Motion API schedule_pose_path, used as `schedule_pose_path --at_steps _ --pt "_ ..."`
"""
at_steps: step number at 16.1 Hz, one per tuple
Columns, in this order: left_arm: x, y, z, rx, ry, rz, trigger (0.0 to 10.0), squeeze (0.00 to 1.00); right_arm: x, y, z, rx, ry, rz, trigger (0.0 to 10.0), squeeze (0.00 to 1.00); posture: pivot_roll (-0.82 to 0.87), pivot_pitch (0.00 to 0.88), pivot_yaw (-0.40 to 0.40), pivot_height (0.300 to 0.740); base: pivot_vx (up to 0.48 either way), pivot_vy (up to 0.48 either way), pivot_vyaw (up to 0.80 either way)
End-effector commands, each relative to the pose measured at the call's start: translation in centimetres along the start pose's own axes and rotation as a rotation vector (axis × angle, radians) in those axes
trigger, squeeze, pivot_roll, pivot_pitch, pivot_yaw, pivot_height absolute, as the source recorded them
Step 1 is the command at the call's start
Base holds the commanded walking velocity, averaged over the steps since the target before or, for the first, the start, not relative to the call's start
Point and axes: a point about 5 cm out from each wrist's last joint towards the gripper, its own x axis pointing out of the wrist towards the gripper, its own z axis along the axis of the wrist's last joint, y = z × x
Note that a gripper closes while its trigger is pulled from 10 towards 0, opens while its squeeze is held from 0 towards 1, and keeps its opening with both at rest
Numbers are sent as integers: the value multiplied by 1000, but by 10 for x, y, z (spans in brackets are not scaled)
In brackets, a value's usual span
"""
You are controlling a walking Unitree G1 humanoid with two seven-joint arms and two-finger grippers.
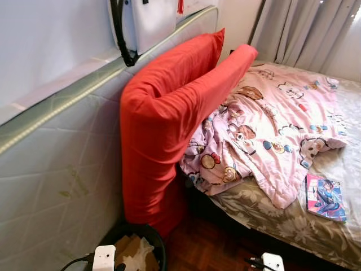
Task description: Clean up the room
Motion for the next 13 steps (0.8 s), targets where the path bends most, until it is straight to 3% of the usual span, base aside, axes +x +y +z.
schedule_pose_path --at_steps 1,13 --pt "-1 -1 -2 4 8 -1 10000 0 -1 -1 -5 -4 6 -10 10000 0 105 50 -55 740 0 -274 0" --pt "1 -3 1 -4 -7 2 10000 0 0 -4 1 8 -12 -20 10000 0 101 47 -61 740 0 -377 0"
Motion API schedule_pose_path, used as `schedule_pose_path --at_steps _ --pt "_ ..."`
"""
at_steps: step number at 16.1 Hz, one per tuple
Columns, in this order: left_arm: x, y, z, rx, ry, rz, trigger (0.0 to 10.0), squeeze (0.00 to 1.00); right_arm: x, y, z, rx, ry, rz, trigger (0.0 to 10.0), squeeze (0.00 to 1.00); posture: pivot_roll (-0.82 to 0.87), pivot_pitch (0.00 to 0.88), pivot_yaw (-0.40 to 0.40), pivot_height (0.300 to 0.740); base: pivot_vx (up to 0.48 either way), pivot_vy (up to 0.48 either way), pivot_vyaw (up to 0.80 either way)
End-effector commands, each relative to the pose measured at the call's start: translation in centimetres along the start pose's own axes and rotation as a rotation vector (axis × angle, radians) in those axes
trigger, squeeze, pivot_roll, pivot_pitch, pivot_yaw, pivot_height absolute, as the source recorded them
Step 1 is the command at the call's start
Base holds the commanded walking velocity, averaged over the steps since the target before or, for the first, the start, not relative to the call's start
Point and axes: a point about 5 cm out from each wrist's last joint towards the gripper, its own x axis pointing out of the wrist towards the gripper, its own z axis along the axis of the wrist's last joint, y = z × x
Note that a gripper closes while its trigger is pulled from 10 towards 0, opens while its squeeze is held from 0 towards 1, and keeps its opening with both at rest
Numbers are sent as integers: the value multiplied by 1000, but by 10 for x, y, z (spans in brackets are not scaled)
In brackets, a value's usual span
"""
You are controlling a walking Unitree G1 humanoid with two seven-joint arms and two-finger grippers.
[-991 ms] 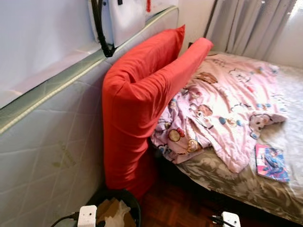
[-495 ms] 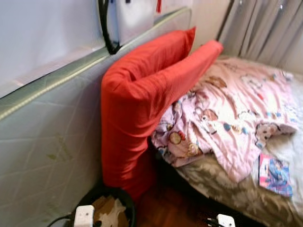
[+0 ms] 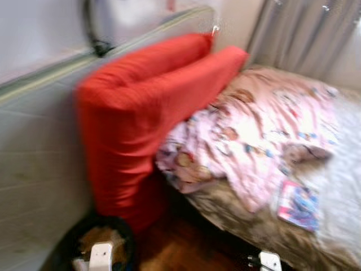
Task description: Clean up the room
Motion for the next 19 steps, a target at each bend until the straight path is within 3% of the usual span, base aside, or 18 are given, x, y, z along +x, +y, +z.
schedule_pose_path --at_steps 1,7,16,19 --pt "-1 -3 -3 -4 7 -8 10000 0 -1 -4 0 12 -4 -16 10000 0 101 47 -61 740 0 -382 0" --pt "0 -2 -1 -5 3 -4 10000 0 -1 -4 -1 13 1 -14 10000 0 95 48 -60 740 0 -382 -706" --pt "-1 -2 -2 -3 6 -10 10000 0 -1 -4 0 18 -8 -22 10000 0 79 58 -55 740 0 -381 0" --pt "0 -3 -1 -2 4 -12 10000 0 -1 -5 -1 25 -4 -33 10000 0 79 57 -56 740 0 -380 -644"
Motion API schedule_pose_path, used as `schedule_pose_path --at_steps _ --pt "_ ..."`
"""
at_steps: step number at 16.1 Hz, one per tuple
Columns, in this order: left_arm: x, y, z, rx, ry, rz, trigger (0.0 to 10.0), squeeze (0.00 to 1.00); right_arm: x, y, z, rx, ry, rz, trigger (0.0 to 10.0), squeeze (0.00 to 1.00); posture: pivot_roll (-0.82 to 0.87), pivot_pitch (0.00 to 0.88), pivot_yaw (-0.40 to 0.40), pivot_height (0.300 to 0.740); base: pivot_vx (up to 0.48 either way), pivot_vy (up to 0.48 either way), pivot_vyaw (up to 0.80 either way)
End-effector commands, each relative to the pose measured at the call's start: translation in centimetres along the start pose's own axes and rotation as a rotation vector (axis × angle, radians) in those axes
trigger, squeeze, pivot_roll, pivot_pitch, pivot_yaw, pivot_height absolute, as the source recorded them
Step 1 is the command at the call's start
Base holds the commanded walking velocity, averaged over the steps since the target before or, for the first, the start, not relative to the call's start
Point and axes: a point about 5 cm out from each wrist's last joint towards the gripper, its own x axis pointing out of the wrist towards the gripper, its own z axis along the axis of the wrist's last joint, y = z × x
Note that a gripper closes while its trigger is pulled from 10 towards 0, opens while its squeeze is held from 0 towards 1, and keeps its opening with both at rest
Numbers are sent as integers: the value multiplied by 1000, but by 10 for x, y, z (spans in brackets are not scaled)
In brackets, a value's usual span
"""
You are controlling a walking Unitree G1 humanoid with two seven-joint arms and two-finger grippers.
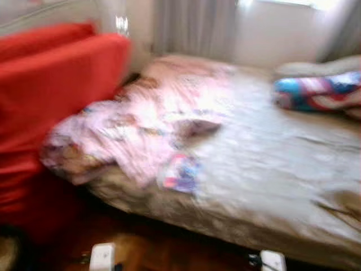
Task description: Clean up the room
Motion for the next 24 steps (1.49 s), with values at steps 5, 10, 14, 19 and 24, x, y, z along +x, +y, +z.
schedule_pose_path --at_steps 5,10,14,19,24 --pt "1 -8 1 -9 -2 -19 10000 0 -2 -11 1 -4 -8 -27 10000 0 75 57 -59 740 0 -383 -139" --pt "1 -7 -1 -3 6 -22 10000 0 -2 -12 0 -3 -9 -30 10000 0 51 52 -51 740 0 -383 0" --pt "0 -6 -2 5 14 -26 10000 0 -2 -12 -1 -4 -7 -31 10000 0 40 36 -40 740 0 -382 0" --pt "0 -4 -4 14 21 -27 10000 0 -3 -12 -3 -2 -4 -33 10000 0 34 7 -35 740 0 -382 0" --pt "-1 -4 -4 0 20 -28 10000 0 -3 -12 -3 -6 -4 -30 10000 0 33 3 -37 740 0 -62 0"
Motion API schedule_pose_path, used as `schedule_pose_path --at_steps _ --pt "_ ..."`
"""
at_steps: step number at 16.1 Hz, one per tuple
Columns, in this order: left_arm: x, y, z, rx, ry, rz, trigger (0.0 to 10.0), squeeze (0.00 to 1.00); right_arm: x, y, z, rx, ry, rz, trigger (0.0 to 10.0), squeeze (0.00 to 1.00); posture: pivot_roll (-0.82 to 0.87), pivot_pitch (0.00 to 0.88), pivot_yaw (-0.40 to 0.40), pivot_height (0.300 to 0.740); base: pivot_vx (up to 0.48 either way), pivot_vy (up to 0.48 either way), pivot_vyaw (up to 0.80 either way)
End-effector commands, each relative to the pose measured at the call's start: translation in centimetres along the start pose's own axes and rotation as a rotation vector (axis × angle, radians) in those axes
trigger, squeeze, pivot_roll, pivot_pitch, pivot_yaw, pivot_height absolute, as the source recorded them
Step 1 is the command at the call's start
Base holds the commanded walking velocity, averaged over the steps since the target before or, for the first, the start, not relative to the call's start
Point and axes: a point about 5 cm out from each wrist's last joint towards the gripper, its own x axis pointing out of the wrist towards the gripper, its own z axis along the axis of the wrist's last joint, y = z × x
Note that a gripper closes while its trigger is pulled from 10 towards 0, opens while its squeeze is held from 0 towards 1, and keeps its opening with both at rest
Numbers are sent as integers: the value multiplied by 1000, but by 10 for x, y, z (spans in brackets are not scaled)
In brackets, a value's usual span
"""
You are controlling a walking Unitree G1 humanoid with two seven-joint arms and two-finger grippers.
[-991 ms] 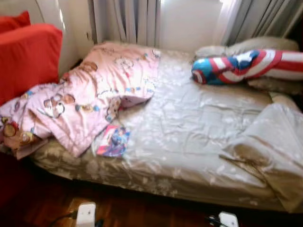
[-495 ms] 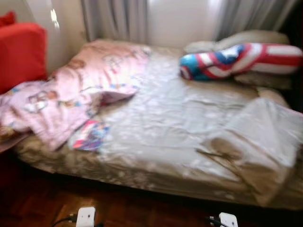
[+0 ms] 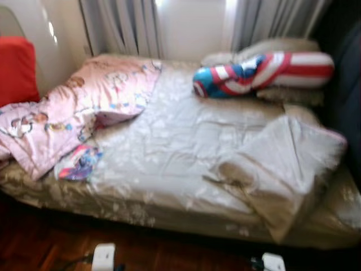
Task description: Clean up the room
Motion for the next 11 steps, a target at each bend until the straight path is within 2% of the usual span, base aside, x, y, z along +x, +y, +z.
schedule_pose_path --at_steps 1,10,11 --pt "-1 1 -2 -4 7 0 10000 0 0 -1 1 7 0 -5 10000 0 32 7 -38 740 0 0 0" --pt "-1 -1 -4 -28 18 2 10000 0 1 -1 3 11 -2 -13 10000 0 33 49 -48 740 0 0 0" --pt "-1 -1 -4 -29 18 3 10000 0 1 -1 3 8 0 -13 10000 0 33 52 -49 740 0 0 -494"
